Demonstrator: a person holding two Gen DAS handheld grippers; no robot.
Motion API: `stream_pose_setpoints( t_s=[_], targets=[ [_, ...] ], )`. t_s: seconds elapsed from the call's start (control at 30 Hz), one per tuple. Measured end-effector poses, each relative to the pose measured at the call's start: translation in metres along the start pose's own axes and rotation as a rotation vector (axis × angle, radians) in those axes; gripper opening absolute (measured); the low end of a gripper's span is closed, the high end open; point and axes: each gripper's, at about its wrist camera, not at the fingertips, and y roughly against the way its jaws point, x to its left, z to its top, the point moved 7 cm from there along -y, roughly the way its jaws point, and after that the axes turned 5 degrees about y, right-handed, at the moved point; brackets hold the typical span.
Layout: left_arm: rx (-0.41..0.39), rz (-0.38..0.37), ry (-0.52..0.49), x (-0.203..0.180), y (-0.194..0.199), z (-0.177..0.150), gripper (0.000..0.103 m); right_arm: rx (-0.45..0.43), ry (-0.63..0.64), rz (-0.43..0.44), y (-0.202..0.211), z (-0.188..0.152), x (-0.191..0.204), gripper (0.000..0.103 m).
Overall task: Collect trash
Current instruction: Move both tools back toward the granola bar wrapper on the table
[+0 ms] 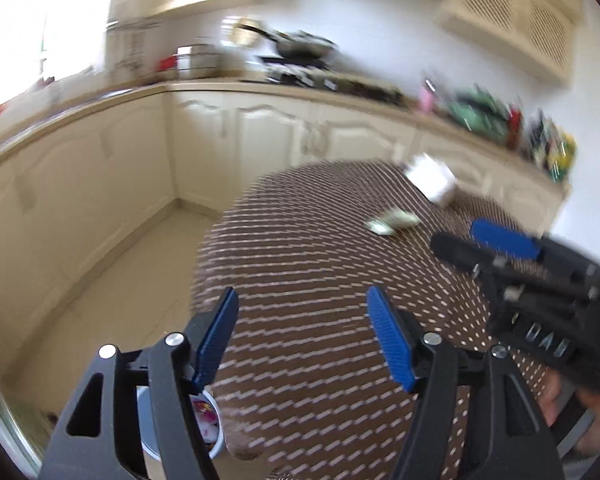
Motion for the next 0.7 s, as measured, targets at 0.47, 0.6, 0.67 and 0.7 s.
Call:
stream_pose_setpoints(
  t_s=[0.47,0.6,0.67,0.7],
  targets=[
    [0.113,-0.036,-0.249,-0.106,-0.127,0.036,0.066,0.088,-0.051,-0.099,-0.040,-0.013,-0.112,0.057],
    [0.124,-0.010,-0.317,-0.113,-0.150,0.040,0.065,0.112,-0.062,-0.090,-0.052,-0.013,-0.121,0.057],
    [0.130,0.003,-0.320,-0.112,-0.161,0.043,0.065,0.121,-0.061,-0.094,-0.057,-0.012,-0.126,0.057],
    [0.137,-0.005,-0.313,-0.112,-0.163,0.044,0.065,0.124,-0.059,-0.099,-0.059,-0.011,-0.128,0.057]
  ],
)
